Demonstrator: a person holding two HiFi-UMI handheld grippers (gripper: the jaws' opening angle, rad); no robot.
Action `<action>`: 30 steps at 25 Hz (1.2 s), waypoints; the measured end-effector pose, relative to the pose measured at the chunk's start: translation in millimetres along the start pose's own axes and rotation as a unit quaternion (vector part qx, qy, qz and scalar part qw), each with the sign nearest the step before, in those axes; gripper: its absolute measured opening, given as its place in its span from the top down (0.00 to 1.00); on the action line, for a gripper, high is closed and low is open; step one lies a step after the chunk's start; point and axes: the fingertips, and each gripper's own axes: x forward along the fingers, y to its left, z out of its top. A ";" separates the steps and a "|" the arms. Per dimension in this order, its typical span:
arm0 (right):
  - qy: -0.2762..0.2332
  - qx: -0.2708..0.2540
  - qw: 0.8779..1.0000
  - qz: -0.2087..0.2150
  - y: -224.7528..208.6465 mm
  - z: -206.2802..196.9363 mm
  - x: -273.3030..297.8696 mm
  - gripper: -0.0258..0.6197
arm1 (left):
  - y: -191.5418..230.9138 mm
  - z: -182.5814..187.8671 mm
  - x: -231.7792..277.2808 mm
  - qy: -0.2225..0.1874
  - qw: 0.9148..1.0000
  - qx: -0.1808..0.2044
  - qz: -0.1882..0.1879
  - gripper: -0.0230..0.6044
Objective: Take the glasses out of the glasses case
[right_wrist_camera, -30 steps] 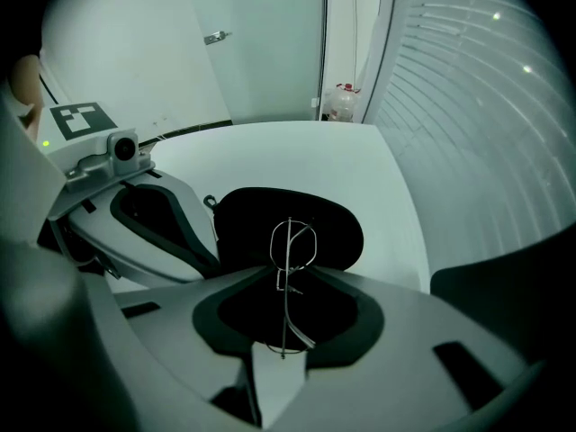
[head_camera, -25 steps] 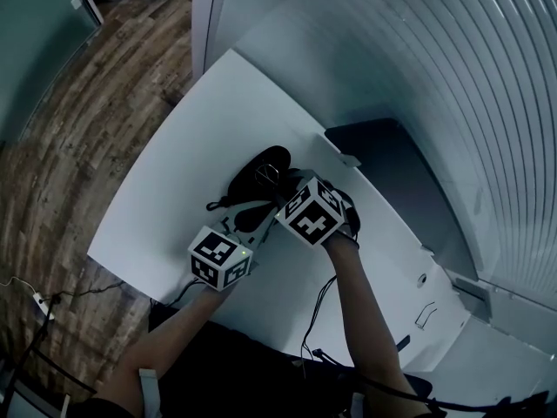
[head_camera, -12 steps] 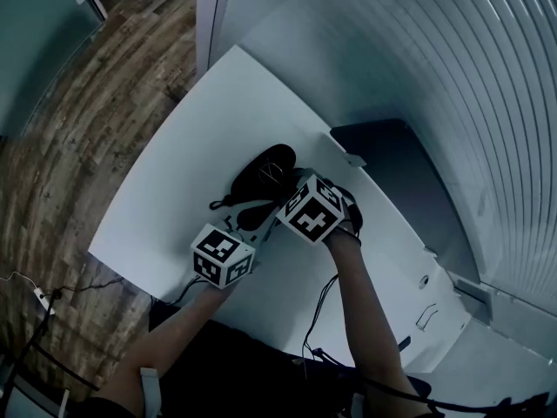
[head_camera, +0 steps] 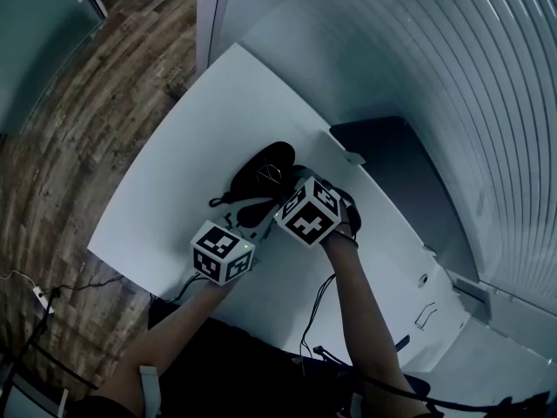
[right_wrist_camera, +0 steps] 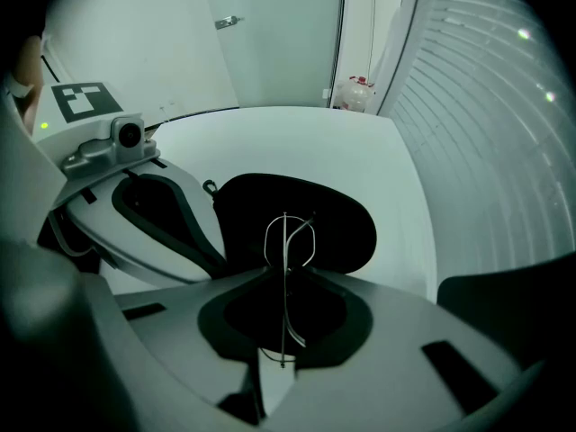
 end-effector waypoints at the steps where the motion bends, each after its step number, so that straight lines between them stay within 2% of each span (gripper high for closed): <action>1: 0.000 -0.001 1.000 -0.003 -0.4 -0.1 -0.5 0.89 | -0.2 0.1 0.2 0.000 1.000 0.000 0.000 0.95; 15: -0.015 0.005 0.999 -0.033 -3.0 8.2 -11.9 0.90 | -2.9 9.4 -5.3 -0.012 1.000 0.006 -0.004 0.95; 30: -0.044 0.042 0.996 -0.062 13.1 3.4 -36.5 0.90 | -27.7 9.5 -20.8 -0.002 0.999 0.041 -0.023 0.95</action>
